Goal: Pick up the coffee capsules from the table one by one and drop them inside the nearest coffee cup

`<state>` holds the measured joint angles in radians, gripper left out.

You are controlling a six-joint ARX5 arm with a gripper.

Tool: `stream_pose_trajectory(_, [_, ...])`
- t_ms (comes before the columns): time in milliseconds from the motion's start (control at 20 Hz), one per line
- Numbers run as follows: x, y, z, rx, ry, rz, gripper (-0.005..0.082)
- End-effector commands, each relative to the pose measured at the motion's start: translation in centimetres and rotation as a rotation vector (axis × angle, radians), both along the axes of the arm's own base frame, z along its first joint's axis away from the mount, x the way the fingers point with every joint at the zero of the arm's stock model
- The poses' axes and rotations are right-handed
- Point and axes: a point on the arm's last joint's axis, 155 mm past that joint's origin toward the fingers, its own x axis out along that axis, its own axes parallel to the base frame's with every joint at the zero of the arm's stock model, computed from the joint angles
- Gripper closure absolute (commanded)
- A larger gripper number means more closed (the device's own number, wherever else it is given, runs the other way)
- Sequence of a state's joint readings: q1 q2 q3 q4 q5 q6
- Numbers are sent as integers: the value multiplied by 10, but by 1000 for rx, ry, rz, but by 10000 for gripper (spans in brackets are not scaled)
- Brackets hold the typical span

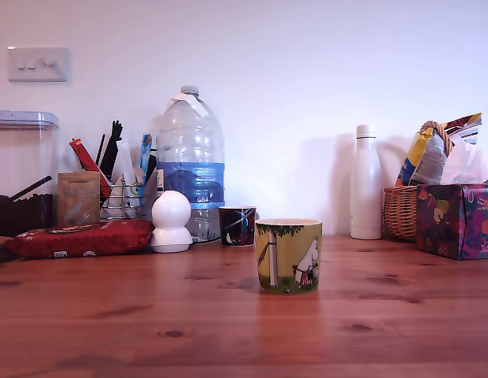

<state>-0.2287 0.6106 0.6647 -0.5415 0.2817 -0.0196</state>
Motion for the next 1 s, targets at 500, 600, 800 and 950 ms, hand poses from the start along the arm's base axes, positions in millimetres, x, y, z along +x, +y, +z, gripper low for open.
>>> stream_pose_trajectory(500, [0, 0, -6, 0, 7, 0, 642])
stream_pose_trajectory(600, [1, -3, -2, -12, -7, -8, 642])
stream_pose_trajectory(800, [13, -10, 16, -20, -100, -41, 642])
stream_pose_trajectory(950, [26, -21, 20, -36, -124, -74, 642])
